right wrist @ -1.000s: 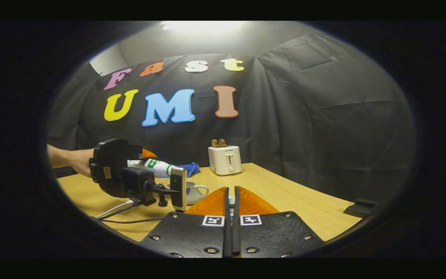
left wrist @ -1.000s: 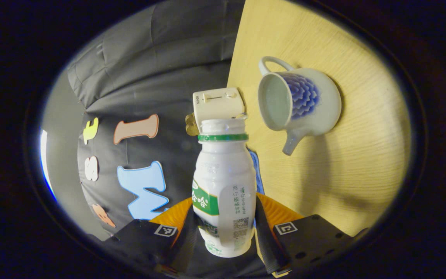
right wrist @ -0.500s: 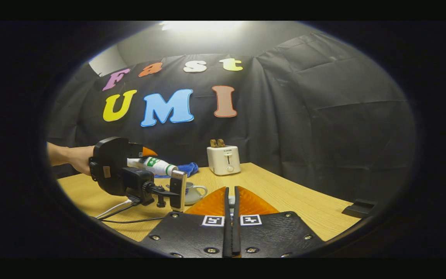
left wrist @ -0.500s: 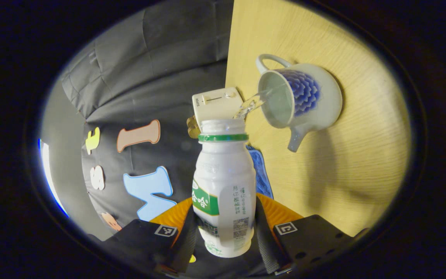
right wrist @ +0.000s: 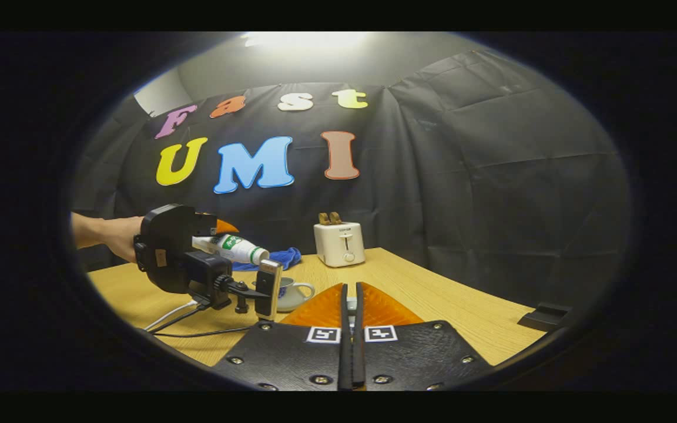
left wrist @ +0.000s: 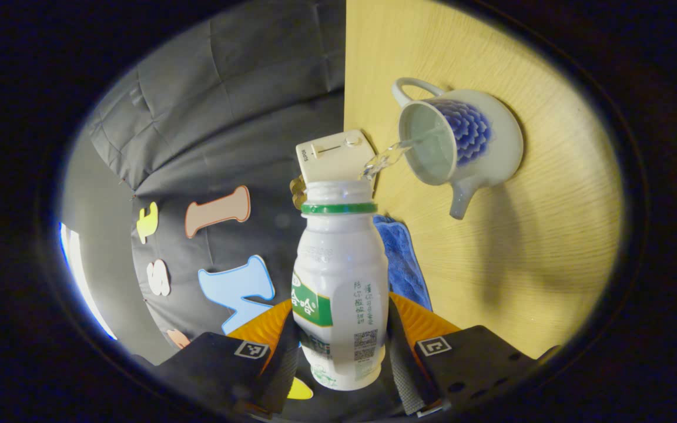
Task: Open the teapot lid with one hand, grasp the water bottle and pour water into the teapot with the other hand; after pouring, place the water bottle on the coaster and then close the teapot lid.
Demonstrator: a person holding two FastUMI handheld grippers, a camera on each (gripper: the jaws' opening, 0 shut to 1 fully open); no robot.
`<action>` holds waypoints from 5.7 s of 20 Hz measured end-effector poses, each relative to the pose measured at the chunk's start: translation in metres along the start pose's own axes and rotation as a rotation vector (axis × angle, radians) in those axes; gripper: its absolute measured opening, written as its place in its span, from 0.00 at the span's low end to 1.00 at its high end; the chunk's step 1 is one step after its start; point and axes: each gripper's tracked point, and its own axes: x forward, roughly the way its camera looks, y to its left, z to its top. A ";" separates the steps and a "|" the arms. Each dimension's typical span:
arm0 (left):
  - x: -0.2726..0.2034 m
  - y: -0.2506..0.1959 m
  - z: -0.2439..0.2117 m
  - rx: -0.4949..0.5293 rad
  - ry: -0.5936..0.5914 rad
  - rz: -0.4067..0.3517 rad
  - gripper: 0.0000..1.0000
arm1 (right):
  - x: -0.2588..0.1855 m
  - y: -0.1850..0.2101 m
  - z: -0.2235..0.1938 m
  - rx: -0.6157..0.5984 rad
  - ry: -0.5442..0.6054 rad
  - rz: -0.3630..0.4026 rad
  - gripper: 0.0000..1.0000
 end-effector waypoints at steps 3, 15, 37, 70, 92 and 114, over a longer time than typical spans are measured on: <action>0.001 0.003 -0.001 0.019 0.002 0.006 0.77 | 0.000 0.000 -0.001 0.004 0.002 0.003 0.01; -0.002 0.018 0.004 0.133 -0.002 0.019 0.76 | 0.000 -0.003 0.002 0.015 -0.004 -0.001 0.01; 0.004 0.034 0.007 0.279 -0.006 0.037 0.72 | 0.000 -0.004 0.000 0.016 0.015 0.007 0.01; -0.040 -0.008 -0.065 -1.509 -0.230 -0.031 0.82 | 0.041 0.081 0.025 -0.046 0.019 0.240 0.17; -0.044 -0.048 -0.170 -1.879 -0.147 -0.017 0.76 | 0.154 0.133 -0.018 -0.126 0.124 0.227 0.00; 0.014 -0.104 -0.245 -1.951 0.096 0.070 0.79 | 0.144 0.115 -0.010 -0.021 0.050 0.172 0.46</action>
